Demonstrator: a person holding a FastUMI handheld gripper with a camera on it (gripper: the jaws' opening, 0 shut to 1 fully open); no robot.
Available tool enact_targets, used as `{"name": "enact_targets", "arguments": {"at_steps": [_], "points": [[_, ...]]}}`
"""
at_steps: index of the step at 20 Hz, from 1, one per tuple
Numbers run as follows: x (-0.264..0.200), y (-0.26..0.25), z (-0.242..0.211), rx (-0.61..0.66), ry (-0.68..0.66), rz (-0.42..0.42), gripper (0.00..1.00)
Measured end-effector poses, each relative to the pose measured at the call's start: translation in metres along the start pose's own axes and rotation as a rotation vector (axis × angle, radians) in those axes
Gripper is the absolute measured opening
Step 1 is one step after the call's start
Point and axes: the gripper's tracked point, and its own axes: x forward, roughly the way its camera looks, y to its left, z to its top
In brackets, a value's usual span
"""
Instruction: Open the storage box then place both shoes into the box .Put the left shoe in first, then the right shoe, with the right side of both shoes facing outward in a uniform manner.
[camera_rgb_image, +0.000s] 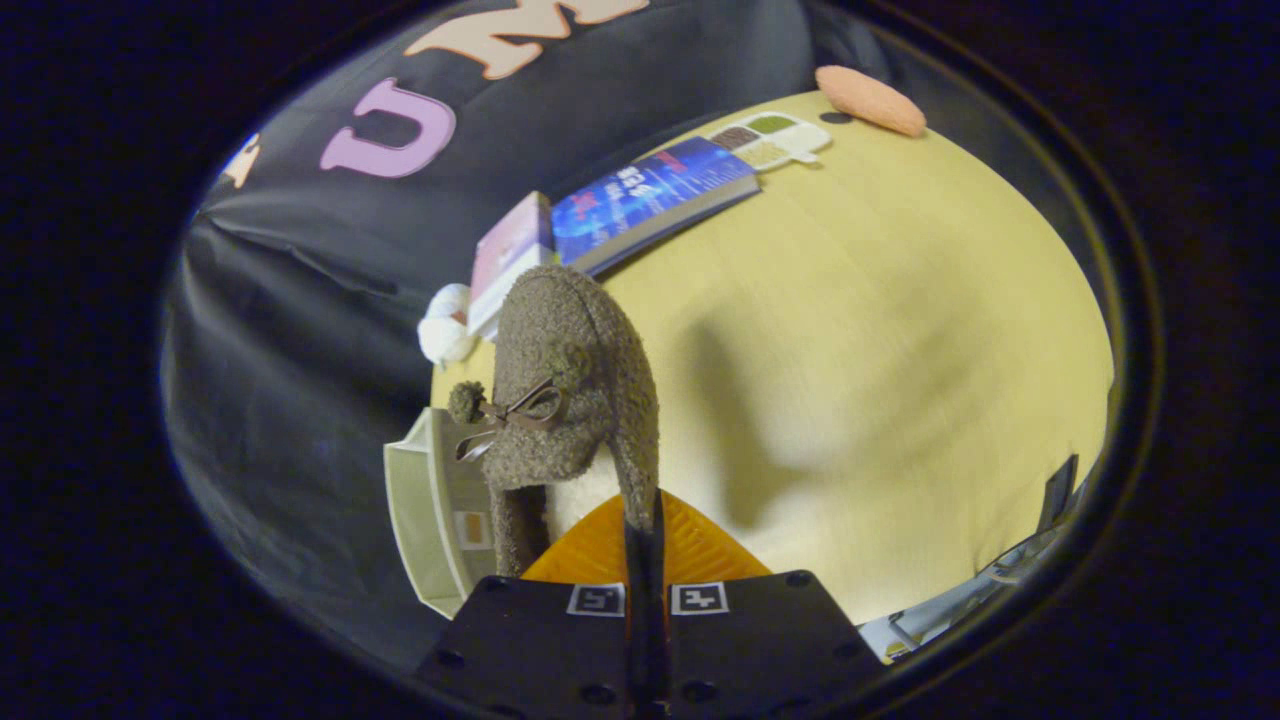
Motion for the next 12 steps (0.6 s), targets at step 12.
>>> {"name": "enact_targets", "arguments": {"at_steps": [12], "points": [[0.016, 0.172, -0.053, -0.122, 0.099, 0.181, 0.03]]}}
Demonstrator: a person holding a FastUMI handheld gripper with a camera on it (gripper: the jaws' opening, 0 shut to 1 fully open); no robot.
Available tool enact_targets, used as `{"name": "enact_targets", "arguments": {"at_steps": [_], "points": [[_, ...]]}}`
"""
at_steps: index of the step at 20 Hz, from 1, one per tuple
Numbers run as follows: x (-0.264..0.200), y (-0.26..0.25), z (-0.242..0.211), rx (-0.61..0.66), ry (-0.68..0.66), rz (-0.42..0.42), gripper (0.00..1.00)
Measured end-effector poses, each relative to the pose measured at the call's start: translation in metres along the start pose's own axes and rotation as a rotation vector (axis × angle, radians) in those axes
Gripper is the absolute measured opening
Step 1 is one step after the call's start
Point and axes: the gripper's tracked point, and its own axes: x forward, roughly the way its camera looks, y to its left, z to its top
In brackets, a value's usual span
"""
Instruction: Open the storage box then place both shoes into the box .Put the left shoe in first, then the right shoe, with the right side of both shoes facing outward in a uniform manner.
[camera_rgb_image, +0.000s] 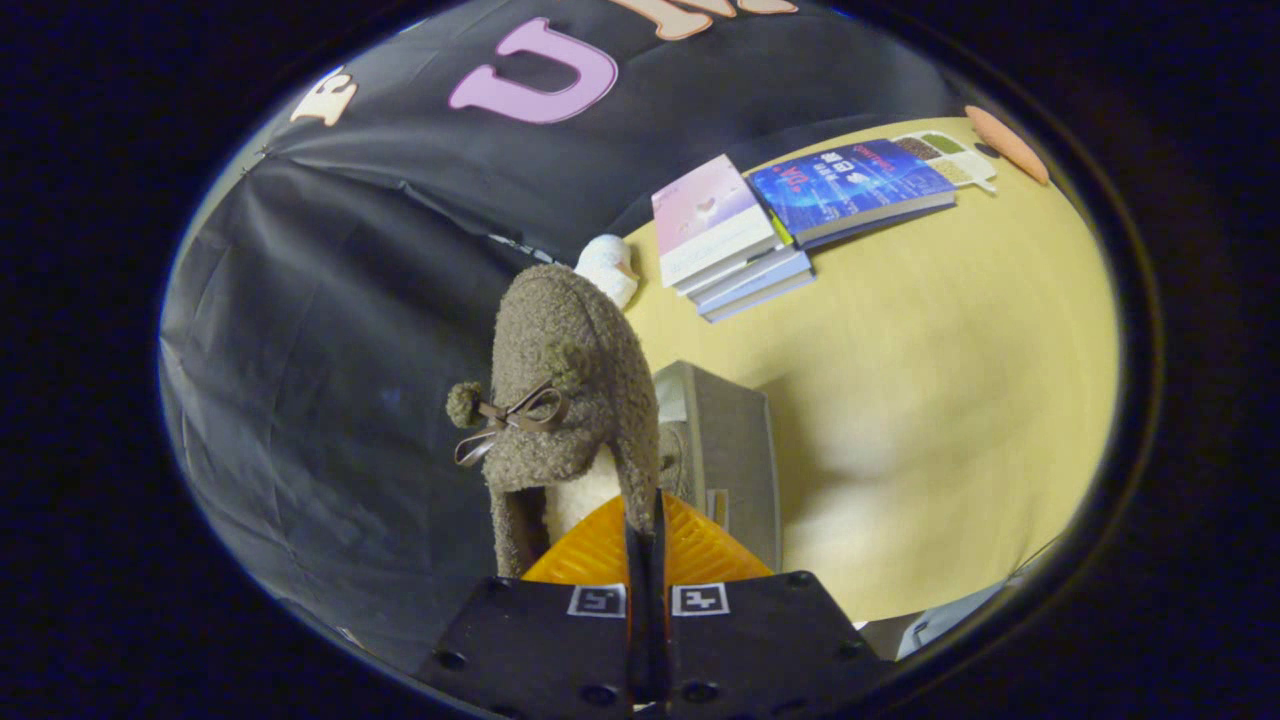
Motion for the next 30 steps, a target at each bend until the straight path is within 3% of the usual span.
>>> {"name": "enact_targets", "arguments": {"at_steps": [12, 27, 29, 30], "points": [[0.053, -0.017, -0.069, -0.033, 0.02, -0.256, 0.03], [0.065, -0.041, -0.09, -0.06, -0.085, -0.634, 0.03], [0.069, -0.038, -0.087, -0.064, -0.102, -0.637, 0.1], [0.067, -0.036, -0.084, -0.069, -0.122, -0.641, 0.22]]}}
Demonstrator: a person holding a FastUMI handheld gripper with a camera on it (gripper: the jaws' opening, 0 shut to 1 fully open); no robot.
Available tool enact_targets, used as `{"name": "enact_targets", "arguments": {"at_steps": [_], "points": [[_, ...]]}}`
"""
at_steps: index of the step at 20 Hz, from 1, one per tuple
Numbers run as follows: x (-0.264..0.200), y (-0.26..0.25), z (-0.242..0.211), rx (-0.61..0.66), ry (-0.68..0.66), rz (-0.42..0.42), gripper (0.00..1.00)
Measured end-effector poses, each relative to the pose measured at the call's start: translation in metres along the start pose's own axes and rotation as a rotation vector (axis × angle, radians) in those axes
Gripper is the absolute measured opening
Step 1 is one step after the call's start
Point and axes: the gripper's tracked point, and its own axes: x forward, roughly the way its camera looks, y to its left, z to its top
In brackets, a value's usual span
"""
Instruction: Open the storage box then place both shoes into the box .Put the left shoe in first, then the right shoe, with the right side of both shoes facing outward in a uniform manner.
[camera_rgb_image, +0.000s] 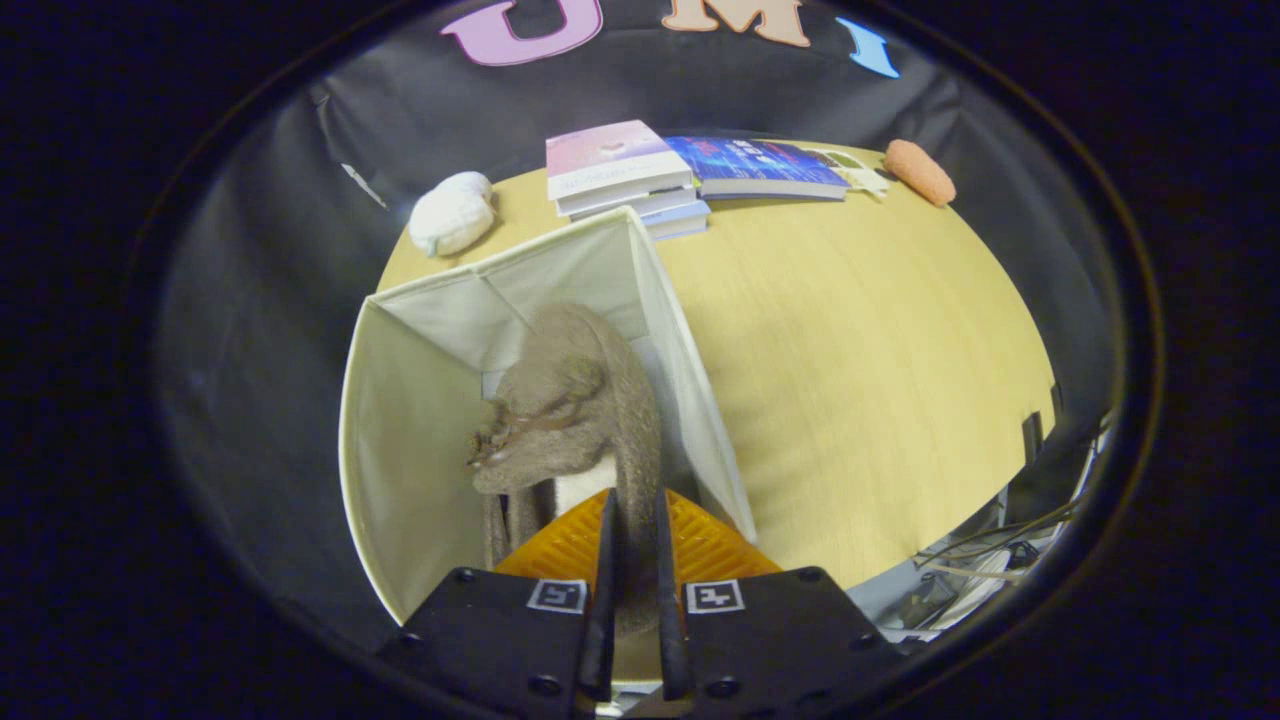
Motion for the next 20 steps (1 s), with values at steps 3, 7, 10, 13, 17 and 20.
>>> {"name": "enact_targets", "arguments": {"at_steps": [3, 7, 10, 13, 17, 20], "points": [[-0.007, 0.0, 0.014, -0.014, -0.058, -0.01, 0.25], [-0.019, 0.006, 0.022, -0.046, -0.097, 0.012, 0.27], [-0.035, 0.01, 0.035, -0.165, -0.205, 0.007, 0.27], [-0.059, 0.022, 0.055, -0.326, -0.354, -0.006, 0.27], [-0.086, 0.048, 0.064, -0.497, -0.509, 0.002, 0.31], [-0.104, 0.066, 0.064, -0.528, -0.573, 0.047, 0.33]]}}
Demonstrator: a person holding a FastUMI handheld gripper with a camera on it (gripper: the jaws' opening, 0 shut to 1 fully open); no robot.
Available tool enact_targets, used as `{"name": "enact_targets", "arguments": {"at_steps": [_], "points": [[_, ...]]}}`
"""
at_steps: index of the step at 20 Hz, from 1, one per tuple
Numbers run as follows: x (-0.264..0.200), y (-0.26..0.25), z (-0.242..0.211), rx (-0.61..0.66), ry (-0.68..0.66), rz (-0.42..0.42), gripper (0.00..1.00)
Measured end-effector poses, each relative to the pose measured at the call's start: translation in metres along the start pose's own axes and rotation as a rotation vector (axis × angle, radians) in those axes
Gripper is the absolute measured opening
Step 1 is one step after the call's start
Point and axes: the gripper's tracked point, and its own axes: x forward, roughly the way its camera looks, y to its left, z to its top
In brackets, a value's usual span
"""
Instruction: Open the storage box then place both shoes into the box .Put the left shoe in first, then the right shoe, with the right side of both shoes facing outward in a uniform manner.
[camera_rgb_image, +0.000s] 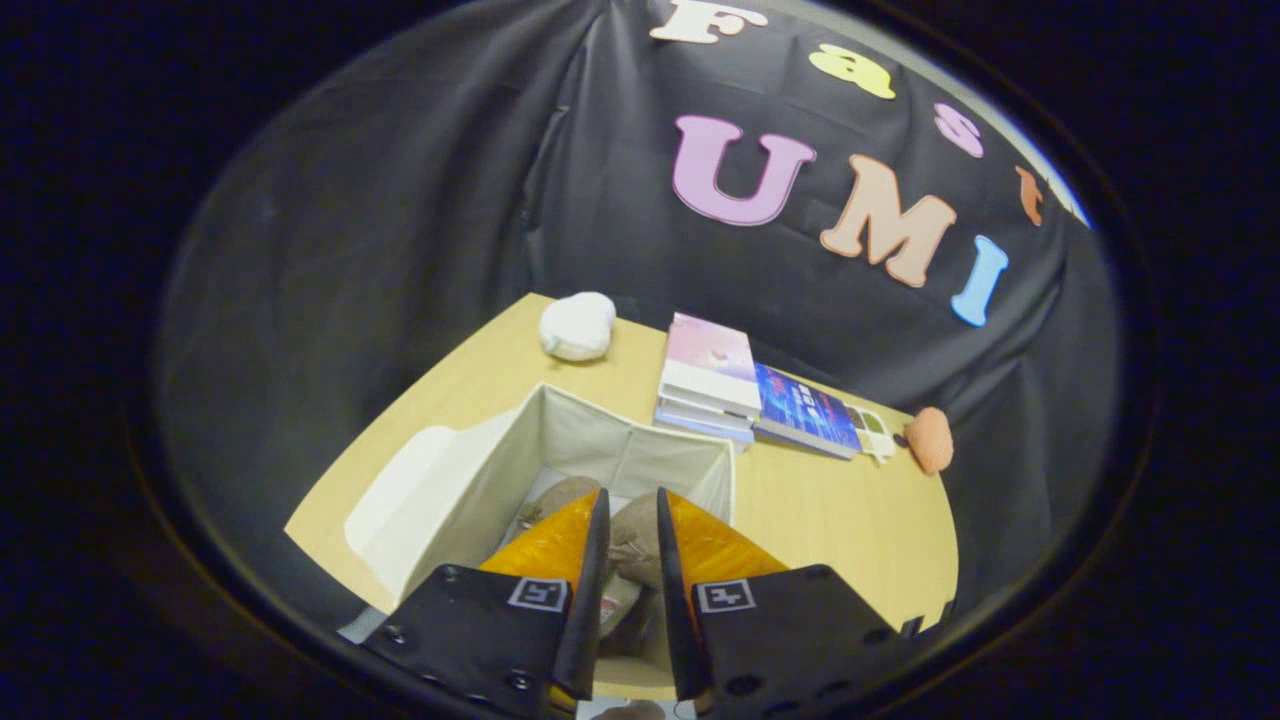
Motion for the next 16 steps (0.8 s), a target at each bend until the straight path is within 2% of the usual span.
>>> {"name": "enact_targets", "arguments": {"at_steps": [5, 10, 13, 16], "points": [[-0.036, -0.021, 0.076, 0.083, -0.275, -0.021, 0.33], [-0.093, -0.094, 0.171, 0.167, -0.583, -0.116, 0.32], [-0.115, -0.145, 0.212, 0.197, -0.703, -0.172, 0.32], [-0.131, -0.187, 0.24, 0.236, -0.764, -0.209, 0.32]]}}
